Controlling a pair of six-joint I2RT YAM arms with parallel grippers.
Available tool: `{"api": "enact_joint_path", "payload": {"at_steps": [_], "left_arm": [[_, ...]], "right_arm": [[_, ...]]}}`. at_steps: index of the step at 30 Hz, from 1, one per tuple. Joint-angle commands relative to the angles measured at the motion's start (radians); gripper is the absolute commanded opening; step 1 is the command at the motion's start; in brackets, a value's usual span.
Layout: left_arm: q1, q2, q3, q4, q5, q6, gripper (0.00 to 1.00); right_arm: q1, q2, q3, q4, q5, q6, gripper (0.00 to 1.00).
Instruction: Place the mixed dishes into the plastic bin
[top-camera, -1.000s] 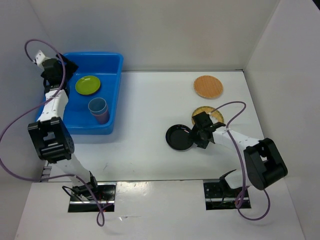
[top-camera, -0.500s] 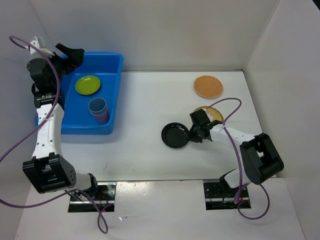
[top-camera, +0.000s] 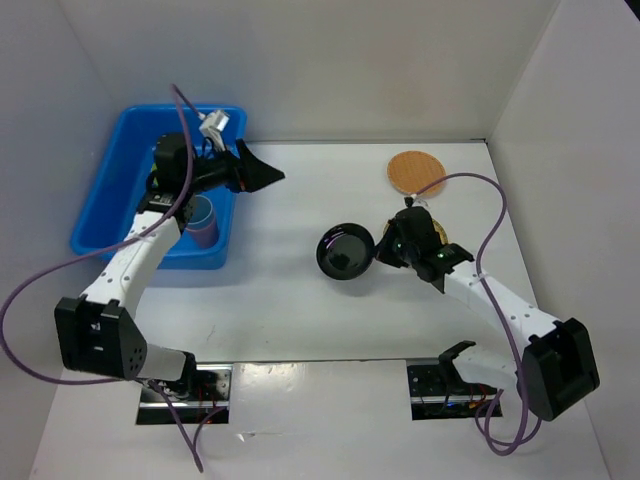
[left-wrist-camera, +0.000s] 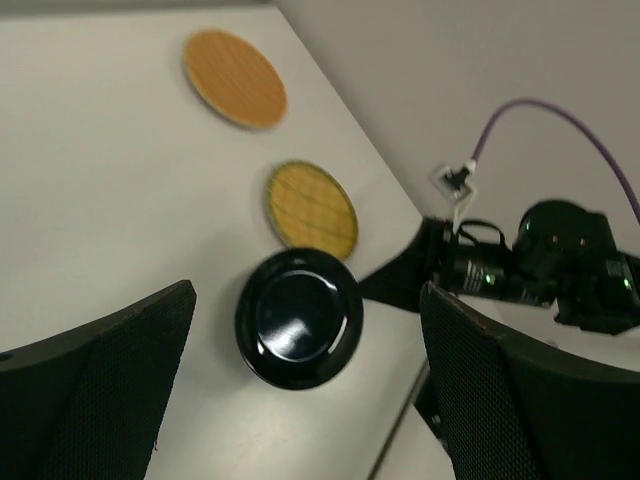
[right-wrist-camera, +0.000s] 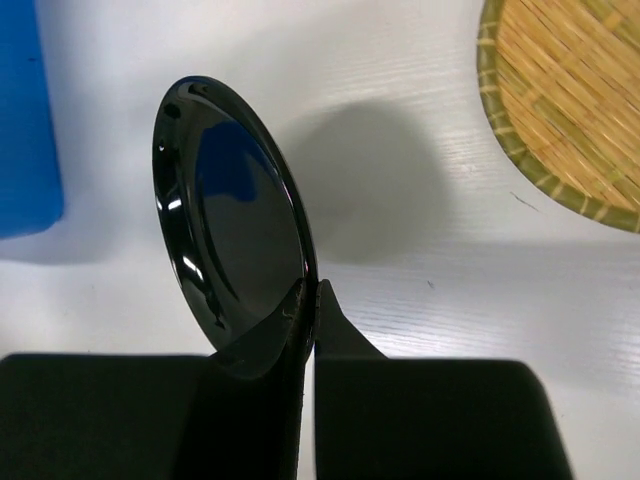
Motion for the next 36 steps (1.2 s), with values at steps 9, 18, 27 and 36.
{"api": "enact_joint_path", "payload": {"at_steps": [9, 18, 27, 36], "left_arm": [[-0.102, 0.176, -0.023, -0.095, 0.168, 0.134, 0.99], [-0.223, 0.408, 0.035, -0.155, 0.267, 0.236, 0.95], [-0.264, 0.451, 0.075, -0.136, 0.319, 0.245, 0.72], [-0.273, 0.491, 0.108, -0.175, 0.278, 0.257, 0.02]], "right_arm": [[0.008, -0.095, 0.095, 0.082, -0.042, -0.115, 0.00], [0.018, -0.117, 0.126, 0.091, -0.091, -0.135, 0.00], [0.018, -0.094, 0.135, 0.109, -0.100, -0.144, 0.00], [0.018, -0.043, 0.154, 0.143, -0.111, -0.153, 0.00]]}}
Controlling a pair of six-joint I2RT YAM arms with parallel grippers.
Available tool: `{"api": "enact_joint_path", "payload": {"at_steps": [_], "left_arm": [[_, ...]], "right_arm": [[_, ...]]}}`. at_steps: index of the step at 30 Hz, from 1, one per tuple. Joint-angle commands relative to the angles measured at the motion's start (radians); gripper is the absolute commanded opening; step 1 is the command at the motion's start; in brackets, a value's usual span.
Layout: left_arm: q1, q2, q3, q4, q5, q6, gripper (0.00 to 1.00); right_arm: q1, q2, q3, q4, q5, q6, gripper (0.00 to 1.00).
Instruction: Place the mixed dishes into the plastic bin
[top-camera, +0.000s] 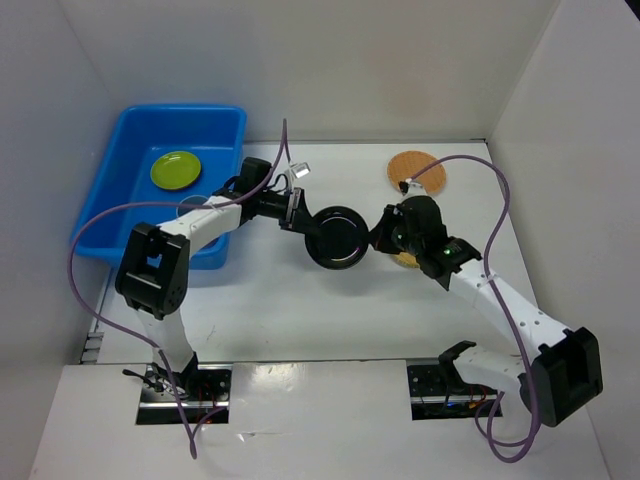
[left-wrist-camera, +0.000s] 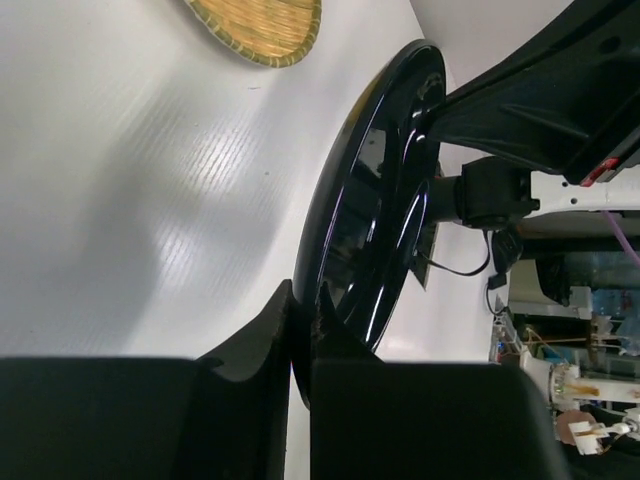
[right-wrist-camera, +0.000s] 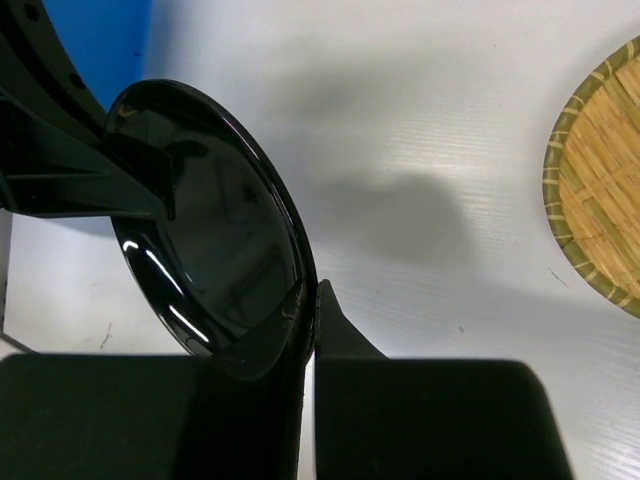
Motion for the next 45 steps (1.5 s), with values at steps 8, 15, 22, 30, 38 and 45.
{"api": "enact_joint_path", "payload": {"at_steps": [8, 15, 22, 30, 38, 45], "left_arm": [[0.090, -0.092, 0.181, -0.033, -0.258, -0.045, 0.00], [0.471, -0.123, 0.335, 0.111, -0.374, -0.293, 0.00], [0.731, 0.003, 0.349, 0.214, -0.478, -0.450, 0.00], [0.803, 0.158, 0.295, 0.292, -0.610, -0.524, 0.00], [0.812, 0.320, 0.290, 0.312, -0.644, -0.559, 0.04], [0.812, 0.397, 0.379, 0.240, -0.678, -0.539, 0.17]], "right_arm": [[0.011, 0.004, 0.065, 0.052, 0.193, 0.075, 0.67], [-0.259, -0.005, -0.010, 0.052, 0.189, 0.113, 0.79], [-0.491, -0.085, -0.095, 0.079, 0.155, 0.159, 0.80], [-0.640, -0.056, -0.130, 0.030, 0.130, 0.182, 0.80], [-0.640, 0.133, -0.122, -0.012, 0.114, 0.242, 0.85], [-0.649, 0.171, -0.133, 0.005, 0.094, 0.233, 0.86]]}}
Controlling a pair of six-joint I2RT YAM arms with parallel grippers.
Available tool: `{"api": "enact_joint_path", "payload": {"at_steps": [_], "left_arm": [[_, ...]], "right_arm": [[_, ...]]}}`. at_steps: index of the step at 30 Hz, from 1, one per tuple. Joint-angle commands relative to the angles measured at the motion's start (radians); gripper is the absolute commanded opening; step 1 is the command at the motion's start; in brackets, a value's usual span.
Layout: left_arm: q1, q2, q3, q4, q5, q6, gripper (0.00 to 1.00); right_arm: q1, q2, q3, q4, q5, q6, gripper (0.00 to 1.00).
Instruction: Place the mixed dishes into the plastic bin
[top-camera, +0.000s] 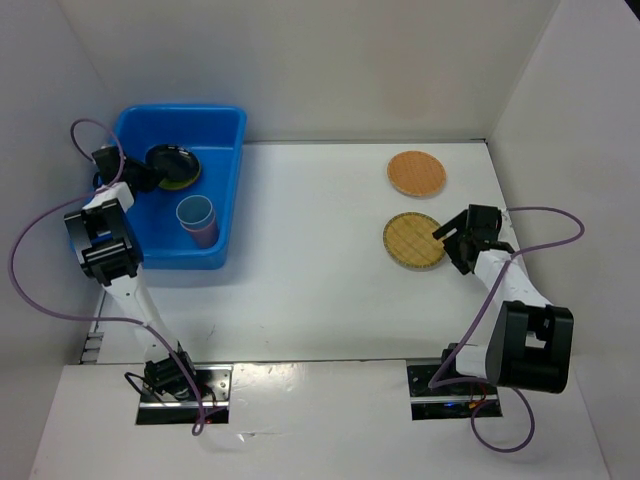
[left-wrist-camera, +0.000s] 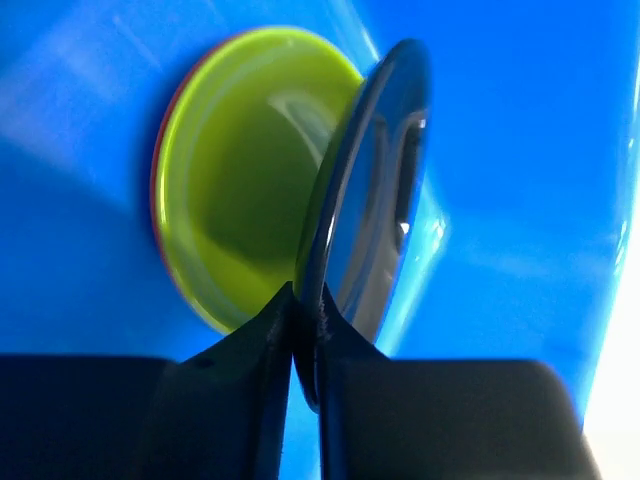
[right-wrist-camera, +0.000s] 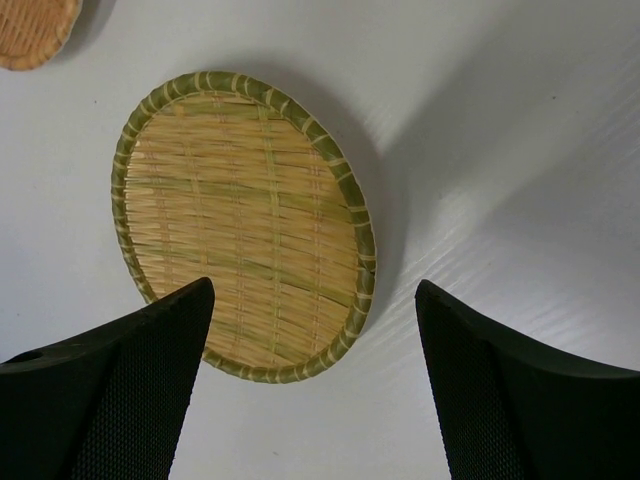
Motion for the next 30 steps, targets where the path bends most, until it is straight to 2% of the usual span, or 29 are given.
{"api": "enact_joint_path", "payload": {"at_steps": [1, 2, 4, 5, 6, 9, 10, 14, 21, 24, 27, 30], "left_arm": [[0.006, 0.056, 0.102, -0.020, -0.007, -0.015, 0.20], [0.006, 0.068, 0.126, -0.037, 0.005, -0.006, 0.22], [0.006, 0.093, 0.174, -0.080, 0.017, 0.003, 0.34], [0.006, 0.093, 0.174, -0.091, 0.026, 0.012, 0.43], [0.006, 0.093, 0.174, -0.100, 0.027, 0.013, 0.59], [0.006, 0.081, 0.160, -0.111, 0.036, 0.037, 0.71], [0.006, 0.061, 0.140, -0.123, 0.036, 0.046, 0.81], [-0.003, -0.023, 0.103, -0.139, -0.018, 0.091, 1.00], [-0.043, -0.262, 0.059, -0.199, -0.220, 0.210, 1.00], [-0.043, -0.391, -0.024, -0.135, -0.277, 0.224, 1.00], [-0.043, -0.514, -0.081, -0.073, -0.288, 0.224, 1.00], [-0.043, -0.577, -0.040, -0.090, -0.196, 0.235, 1.00]], "right_arm": [[-0.011, 0.021, 0.006, 0.015, -0.008, -0.005, 0.86], [-0.020, 0.021, 0.006, 0.015, -0.008, -0.005, 0.86], [-0.029, 0.032, -0.003, 0.004, -0.008, -0.014, 0.86], [-0.029, 0.032, -0.003, -0.005, -0.008, -0.014, 0.86], [-0.029, 0.041, -0.003, -0.014, -0.008, -0.024, 0.86], [-0.038, 0.041, -0.013, -0.036, -0.008, -0.024, 0.86], [-0.038, 0.032, -0.013, -0.036, -0.008, -0.024, 0.86], [-0.038, -0.001, -0.023, -0.059, -0.008, -0.034, 0.86], [-0.047, -0.048, -0.036, -0.105, -0.020, -0.030, 0.86], [-0.047, -0.095, -0.075, -0.105, -0.020, -0.007, 0.86], [-0.047, -0.118, -0.129, -0.054, -0.067, 0.018, 0.85], [-0.047, -0.127, -0.152, 0.005, -0.117, 0.033, 0.84]]}}
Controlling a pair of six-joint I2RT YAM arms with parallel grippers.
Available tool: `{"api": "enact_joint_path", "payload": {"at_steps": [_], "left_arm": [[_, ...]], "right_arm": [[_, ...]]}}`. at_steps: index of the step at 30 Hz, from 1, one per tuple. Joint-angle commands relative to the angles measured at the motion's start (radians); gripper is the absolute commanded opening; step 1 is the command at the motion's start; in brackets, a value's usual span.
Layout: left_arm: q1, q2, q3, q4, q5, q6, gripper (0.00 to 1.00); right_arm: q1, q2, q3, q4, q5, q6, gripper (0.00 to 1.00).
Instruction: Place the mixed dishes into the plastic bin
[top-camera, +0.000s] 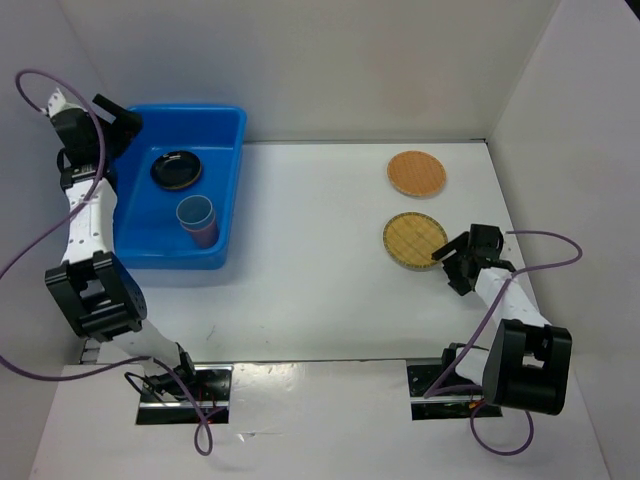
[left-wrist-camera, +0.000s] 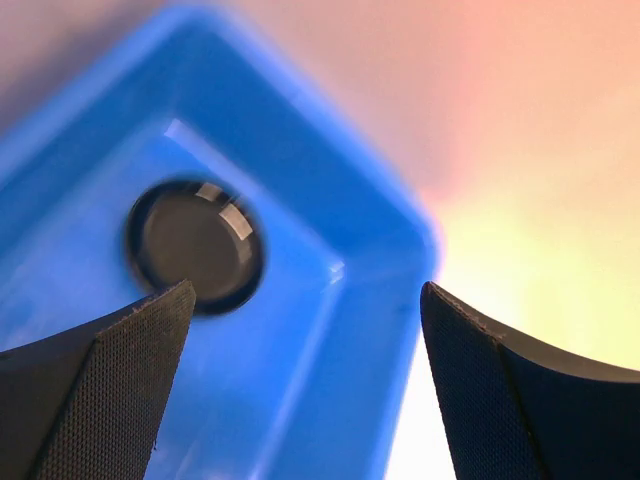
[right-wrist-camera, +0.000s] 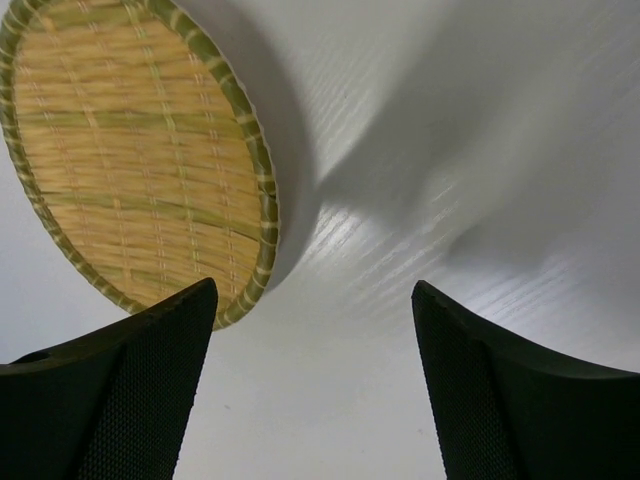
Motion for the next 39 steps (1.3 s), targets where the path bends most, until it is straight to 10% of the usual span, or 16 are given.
{"api": "enact_joint_path", "payload": {"at_steps": [1, 18, 31, 39], "left_arm": [[0.003, -0.058, 0.048, 0.041, 0.069, 0.053, 1.00], [-0.160, -0.273, 0.085, 0.039, 0.402, 0.124, 1.00], [-0.332, -0.359, -0.103, 0.107, 0.545, 0.093, 1.00], [-0.529, -0.183, -0.103, 0.067, 0.695, 0.138, 1.00]], "right_arm": [[-0.005, -0.028, -0.022, 0.093, -0.065, 0.033, 0.82], [-0.005, 0.295, 0.069, 0.270, -0.161, 0.005, 0.63], [-0.005, 0.418, 0.099, 0.337, -0.238, -0.033, 0.02], [0.083, 0.366, 0.161, 0.305, -0.216, -0.113, 0.00]]}}
